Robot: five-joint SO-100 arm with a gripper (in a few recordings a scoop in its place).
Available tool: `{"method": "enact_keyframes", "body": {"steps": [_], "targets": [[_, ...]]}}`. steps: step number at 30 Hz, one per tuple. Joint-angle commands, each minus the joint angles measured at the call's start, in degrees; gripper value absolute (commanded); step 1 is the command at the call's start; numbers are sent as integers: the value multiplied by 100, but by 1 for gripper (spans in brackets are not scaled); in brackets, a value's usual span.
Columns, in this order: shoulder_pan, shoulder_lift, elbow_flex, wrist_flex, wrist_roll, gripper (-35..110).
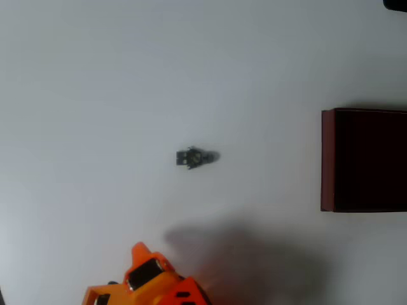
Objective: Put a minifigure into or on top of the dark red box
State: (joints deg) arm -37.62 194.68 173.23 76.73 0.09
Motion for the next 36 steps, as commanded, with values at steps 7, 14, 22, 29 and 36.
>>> {"method": "enact_keyframes", "body": {"steps": [7,14,22,29,36], "targets": [[-53,79,-9,62,-35,2],[-88,79,-9,62,-35,13],[-18,70,-88,-158,264,23],[404,-158,-659,79,141,28],[510,-185,-562,-677,1336,25]]}}
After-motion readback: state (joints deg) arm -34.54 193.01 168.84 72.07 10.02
